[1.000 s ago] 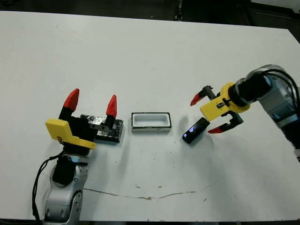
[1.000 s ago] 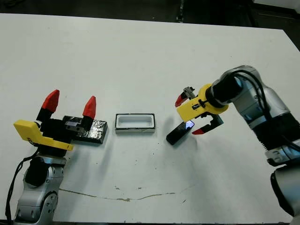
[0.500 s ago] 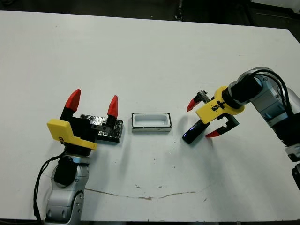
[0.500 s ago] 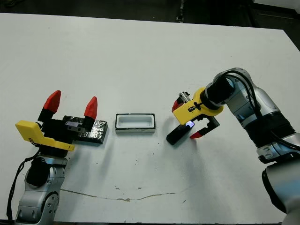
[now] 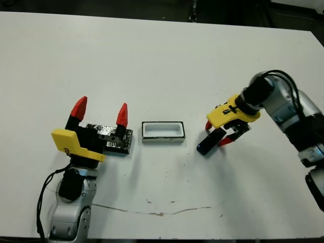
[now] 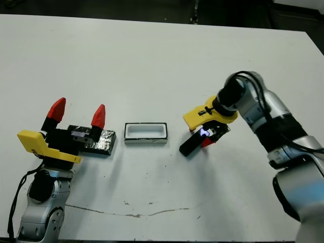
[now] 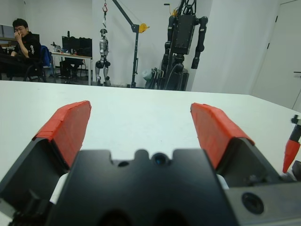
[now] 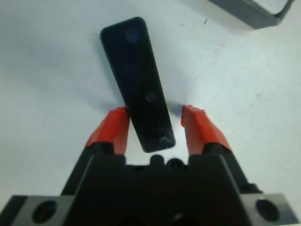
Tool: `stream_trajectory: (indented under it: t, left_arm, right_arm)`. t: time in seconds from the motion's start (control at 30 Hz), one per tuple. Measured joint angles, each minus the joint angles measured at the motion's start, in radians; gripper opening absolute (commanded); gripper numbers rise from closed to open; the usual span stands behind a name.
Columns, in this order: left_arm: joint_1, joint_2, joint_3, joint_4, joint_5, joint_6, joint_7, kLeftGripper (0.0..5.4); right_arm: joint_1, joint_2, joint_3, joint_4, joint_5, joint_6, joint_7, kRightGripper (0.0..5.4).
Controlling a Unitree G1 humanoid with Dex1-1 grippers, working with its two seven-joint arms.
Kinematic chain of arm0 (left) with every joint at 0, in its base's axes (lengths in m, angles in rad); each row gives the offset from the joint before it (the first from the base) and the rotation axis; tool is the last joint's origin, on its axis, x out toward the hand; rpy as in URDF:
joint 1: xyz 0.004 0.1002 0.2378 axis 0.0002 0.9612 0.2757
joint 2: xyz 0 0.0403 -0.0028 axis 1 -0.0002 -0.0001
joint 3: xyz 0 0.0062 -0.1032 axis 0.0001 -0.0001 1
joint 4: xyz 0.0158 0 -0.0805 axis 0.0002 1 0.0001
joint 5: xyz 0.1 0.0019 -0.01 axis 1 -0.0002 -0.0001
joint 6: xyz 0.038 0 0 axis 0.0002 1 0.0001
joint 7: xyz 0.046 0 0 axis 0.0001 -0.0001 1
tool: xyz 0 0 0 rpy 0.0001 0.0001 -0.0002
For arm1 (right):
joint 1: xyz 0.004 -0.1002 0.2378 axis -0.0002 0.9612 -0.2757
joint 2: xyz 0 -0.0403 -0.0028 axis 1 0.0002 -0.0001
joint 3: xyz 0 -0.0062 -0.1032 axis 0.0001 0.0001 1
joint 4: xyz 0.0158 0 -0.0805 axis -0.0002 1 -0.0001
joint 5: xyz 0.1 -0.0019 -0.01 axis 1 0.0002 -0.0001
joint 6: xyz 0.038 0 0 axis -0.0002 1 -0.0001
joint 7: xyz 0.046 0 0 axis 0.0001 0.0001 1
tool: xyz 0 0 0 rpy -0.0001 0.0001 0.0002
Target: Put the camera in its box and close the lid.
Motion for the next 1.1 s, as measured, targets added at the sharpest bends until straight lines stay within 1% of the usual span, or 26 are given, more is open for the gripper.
stream_trajectory:
  t: [0.07,0.17,0.4,0.5,0.67,0.73,0.77,0.83,0.9,1.0,1.1]
  left_arm:
    - [0.000,-0.004,-0.001,-0.001,0.000,0.001,0.004,5.40]
    - [0.000,-0.010,-0.002,-0.004,0.002,0.004,0.018,5.40]
    - [0.000,-0.010,-0.001,-0.004,0.017,0.002,0.025,5.40]
    - [0.000,-0.010,0.000,-0.004,0.018,0.001,0.025,5.40]
    - [0.000,-0.010,-0.001,-0.004,0.019,0.000,0.028,5.40]
    - [0.000,-0.010,-0.001,-0.004,0.019,0.000,0.030,5.40]
    - [0.000,-0.011,-0.001,-0.004,0.019,0.000,0.030,5.40]
    - [0.002,-0.013,-0.002,-0.004,0.017,0.001,0.030,5.40]
    - [0.003,-0.014,-0.002,-0.004,0.016,0.001,0.030,5.40]
    - [0.004,-0.015,-0.002,-0.005,0.015,0.001,0.030,5.40]
    - [0.004,-0.015,-0.002,-0.005,0.016,0.001,0.031,5.40]
  right_arm:
    - [-0.024,0.002,0.037,0.016,0.010,0.000,0.000,2.08]
    - [-0.053,0.002,0.086,0.041,0.043,0.000,0.000,1.66]
    - [-0.103,-0.011,0.207,0.040,0.113,0.000,0.000,1.66]
    - [-0.108,-0.025,0.217,0.033,0.140,0.000,0.000,1.66]
    - [-0.108,-0.076,0.103,-0.004,0.183,0.000,0.001,1.66]
    - [-0.107,-0.090,0.058,-0.013,0.209,0.015,0.001,1.66]
    - [-0.108,-0.095,0.043,-0.019,0.223,0.039,0.001,1.66]
    - [-0.105,-0.100,0.006,-0.031,0.248,0.112,0.001,1.66]
    - [-0.089,-0.100,-0.058,-0.050,0.270,0.175,0.000,1.66]
    - [-0.051,-0.100,-0.154,-0.081,0.300,0.240,-0.018,1.66]
    - [-0.003,-0.100,-0.230,-0.119,0.326,0.283,-0.053,1.66]
